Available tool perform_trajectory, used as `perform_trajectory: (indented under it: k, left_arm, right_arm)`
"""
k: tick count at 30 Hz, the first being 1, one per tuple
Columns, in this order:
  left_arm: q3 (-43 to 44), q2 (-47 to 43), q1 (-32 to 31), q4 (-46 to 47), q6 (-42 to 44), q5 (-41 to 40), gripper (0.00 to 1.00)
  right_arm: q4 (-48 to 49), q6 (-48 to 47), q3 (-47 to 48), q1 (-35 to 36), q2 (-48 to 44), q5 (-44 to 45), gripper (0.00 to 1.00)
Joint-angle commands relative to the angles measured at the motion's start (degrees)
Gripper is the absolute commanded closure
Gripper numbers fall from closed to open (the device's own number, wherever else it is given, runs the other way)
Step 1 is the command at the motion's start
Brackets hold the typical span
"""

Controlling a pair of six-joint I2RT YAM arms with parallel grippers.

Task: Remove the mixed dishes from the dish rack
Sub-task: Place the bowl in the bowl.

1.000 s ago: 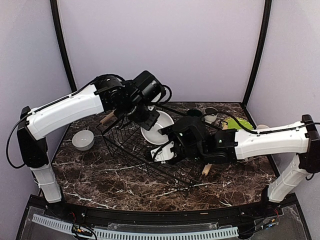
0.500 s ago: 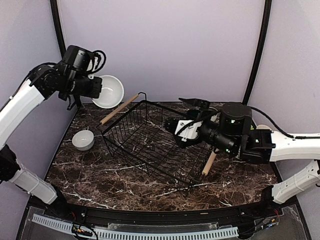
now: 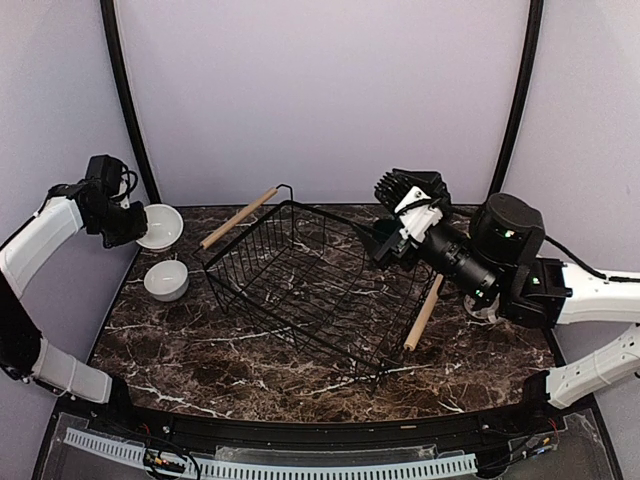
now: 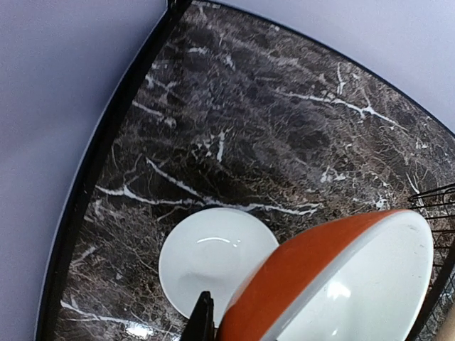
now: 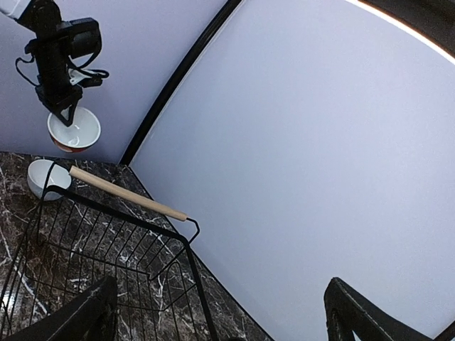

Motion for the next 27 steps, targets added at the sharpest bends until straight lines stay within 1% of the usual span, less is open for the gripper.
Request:
perform_trajectory:
  k: [1,7,11,15,19,22,25,27]
  left_arm:
    - [-4.5,2.9,5.7,6.8,-4.1,13.5,0.99]
    - [-8.3,8.0,8.4,9.5,-4.0,16.8,0.99]
    - [-11.1,9.5,9.5,11.0,-3.3,14.8,0.99]
    - [-11.3,11.7,12.6,12.0,-3.1,18.9,0.98]
    - [-11.3,14.1,13.0,11.6,-3.2,20.7,0.92]
    - [-11.0,15.4,13.1,10.8,-3.0,21.2,0.89]
    - [-11.0,16.1,13.1,10.4,-2.9,21.1,0.83]
    - [-11.0,16.2,13.1,10.3,-2.9,21.2,0.79]
  right_arm:
    - [-2.8,4.6,1.9,-0.1,0.0,2.0,0.01]
    - [-2.9,6.0,0.5,-0.1,-1.0,1.4,0.01]
    - [-2.7,6.1,0.2,-0.1,-1.0,1.2,0.01]
    - [-1.7,5.6,-0.3,-0.1,-1.0,0.0,0.01]
    - [-1.4,7.2,-0.5,-0.1,-1.0,0.4,0.01]
    - [-2.2,11.0,0.5,-0.2,-0.6,4.8,0.01]
    - [-6.6,16.6,3.7,-1.1,1.0,10.4,0.01]
    - [-10.5,20.2,5.9,-2.5,1.9,11.3,0.01]
